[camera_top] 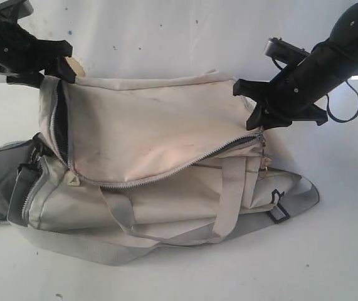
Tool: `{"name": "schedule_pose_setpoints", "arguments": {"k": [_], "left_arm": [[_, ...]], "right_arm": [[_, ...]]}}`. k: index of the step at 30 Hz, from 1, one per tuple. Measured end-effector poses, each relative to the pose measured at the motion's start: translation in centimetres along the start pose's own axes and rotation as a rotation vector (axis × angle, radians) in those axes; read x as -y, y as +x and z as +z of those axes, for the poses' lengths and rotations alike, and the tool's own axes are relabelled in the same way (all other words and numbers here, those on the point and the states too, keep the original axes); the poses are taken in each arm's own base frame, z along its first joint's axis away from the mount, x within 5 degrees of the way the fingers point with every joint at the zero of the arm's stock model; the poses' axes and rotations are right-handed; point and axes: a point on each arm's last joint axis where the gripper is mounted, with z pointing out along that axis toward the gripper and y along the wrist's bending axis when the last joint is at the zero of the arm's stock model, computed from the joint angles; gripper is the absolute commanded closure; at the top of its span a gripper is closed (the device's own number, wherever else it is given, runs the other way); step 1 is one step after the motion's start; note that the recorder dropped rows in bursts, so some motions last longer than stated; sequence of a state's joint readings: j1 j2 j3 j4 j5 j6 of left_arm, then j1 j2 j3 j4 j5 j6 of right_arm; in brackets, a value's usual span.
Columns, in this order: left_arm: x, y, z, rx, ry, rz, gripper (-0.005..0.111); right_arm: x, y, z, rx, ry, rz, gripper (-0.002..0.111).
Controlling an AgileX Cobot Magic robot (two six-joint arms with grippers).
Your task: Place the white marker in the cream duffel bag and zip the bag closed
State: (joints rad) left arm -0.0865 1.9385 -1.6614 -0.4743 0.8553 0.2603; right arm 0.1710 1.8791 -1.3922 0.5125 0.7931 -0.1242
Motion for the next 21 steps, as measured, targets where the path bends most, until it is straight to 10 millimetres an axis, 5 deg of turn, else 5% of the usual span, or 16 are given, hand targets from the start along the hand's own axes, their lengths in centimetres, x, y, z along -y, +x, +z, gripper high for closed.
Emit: {"name": "schedule_pose_setpoints", "arguments": {"k": [6,12,21], "left_arm": [[0.4,0.0,-2.8,-0.019,-0.066,0.053,0.012],[1.3,0.8,-5.4,-0.088,-0.072,0.057,0.038],[5.4,3.6,-8.2,-0.126,0.304,0.04,0.04]], "right_arm": [[0.0,0.0,0.0,0.0,0.0,0.0,0.108],[0.0,0.0,0.0,0.0,-0.002,0.002,0.108],[-0.8,-0.2,-0.1,0.02,-0.099,0.102,0.108]]}}
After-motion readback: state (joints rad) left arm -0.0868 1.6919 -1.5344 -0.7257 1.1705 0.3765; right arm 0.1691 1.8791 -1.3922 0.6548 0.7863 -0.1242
